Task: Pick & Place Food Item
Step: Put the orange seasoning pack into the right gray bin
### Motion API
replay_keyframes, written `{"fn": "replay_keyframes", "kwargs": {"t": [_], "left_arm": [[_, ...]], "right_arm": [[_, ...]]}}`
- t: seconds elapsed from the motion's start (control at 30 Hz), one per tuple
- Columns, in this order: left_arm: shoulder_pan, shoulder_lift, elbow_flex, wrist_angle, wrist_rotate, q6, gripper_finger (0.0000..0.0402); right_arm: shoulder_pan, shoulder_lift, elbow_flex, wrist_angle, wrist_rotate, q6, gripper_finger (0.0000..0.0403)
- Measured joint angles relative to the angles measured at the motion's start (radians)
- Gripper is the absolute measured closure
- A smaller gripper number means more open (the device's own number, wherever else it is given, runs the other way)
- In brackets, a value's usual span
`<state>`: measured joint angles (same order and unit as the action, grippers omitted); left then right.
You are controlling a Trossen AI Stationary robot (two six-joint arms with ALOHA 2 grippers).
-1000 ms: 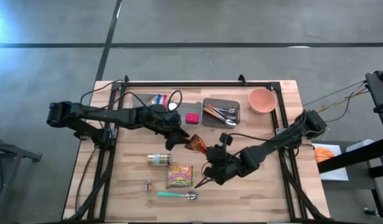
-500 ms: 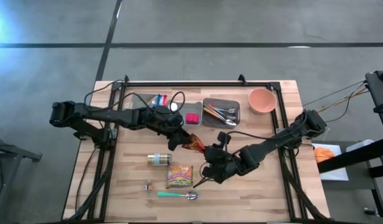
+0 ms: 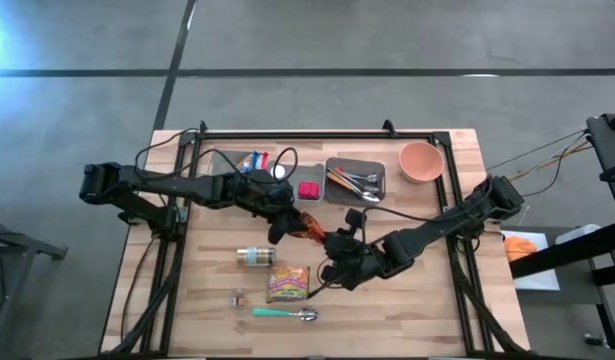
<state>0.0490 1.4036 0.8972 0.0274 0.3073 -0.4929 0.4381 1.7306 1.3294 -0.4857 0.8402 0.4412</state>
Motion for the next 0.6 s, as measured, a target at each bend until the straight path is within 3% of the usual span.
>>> {"fn": "replay_keyframes", "kwargs": {"t": [0.27,0.47,0.6], "left_arm": [[-0.003,-0.001,0.000,0.003,0.021,0.069,0.0385],[-0.008,-0.001,0.001,0.001,0.023,0.091,0.0399],[-0.009,-0.002,0.001,-0.005,0.017,0.093,0.0400]], "right_arm": [[-0.002,0.000,-0.004,0.006,-0.002,0.003,0.0376],[-0.005,0.005,-0.005,0.026,-0.003,0.006,0.0375],[-0.010,0.005,-0.009,0.036,-0.002,0.050,0.0328]]}}
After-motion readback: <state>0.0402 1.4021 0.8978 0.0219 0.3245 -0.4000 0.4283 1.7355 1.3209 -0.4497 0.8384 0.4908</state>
